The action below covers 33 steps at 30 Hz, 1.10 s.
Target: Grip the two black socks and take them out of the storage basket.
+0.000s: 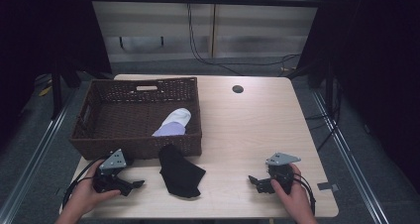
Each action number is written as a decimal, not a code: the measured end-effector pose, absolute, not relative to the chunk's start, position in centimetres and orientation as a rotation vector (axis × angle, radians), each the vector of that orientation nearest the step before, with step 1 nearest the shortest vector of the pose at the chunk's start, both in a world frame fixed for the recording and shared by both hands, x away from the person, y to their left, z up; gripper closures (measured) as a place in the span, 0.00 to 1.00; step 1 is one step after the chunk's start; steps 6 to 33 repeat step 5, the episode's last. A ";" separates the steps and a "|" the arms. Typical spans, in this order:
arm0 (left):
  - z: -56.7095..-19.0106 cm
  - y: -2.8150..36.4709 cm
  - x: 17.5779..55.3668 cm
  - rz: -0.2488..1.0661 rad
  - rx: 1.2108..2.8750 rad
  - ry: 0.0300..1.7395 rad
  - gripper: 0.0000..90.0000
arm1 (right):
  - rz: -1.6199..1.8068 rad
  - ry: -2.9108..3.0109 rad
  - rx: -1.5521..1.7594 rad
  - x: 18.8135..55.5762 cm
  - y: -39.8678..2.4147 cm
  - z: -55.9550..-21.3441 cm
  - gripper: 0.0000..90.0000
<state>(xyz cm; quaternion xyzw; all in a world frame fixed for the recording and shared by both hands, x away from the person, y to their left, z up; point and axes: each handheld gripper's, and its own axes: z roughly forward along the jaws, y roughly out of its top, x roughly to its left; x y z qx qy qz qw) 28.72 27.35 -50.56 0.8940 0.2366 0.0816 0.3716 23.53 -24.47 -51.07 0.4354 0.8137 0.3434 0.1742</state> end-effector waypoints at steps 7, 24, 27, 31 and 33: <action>-50.5 27.2 28.8 0.218 2.294 0.613 0.14 | 0.973 2.306 1.235 23.5 -24.5 -51.1 0.08; -50.5 27.2 28.8 0.218 2.294 0.613 0.14 | 0.973 2.306 1.235 23.5 -24.5 -51.1 0.08; -50.5 27.2 28.8 0.218 2.294 0.613 0.14 | 0.973 2.306 1.235 23.5 -24.5 -51.1 0.08; -50.5 27.2 28.8 0.218 2.294 0.613 0.14 | 0.973 2.306 1.235 23.5 -24.5 -51.1 0.08; -50.5 27.2 28.8 0.218 2.294 0.613 0.14 | 0.973 2.306 1.235 23.5 -24.5 -51.1 0.08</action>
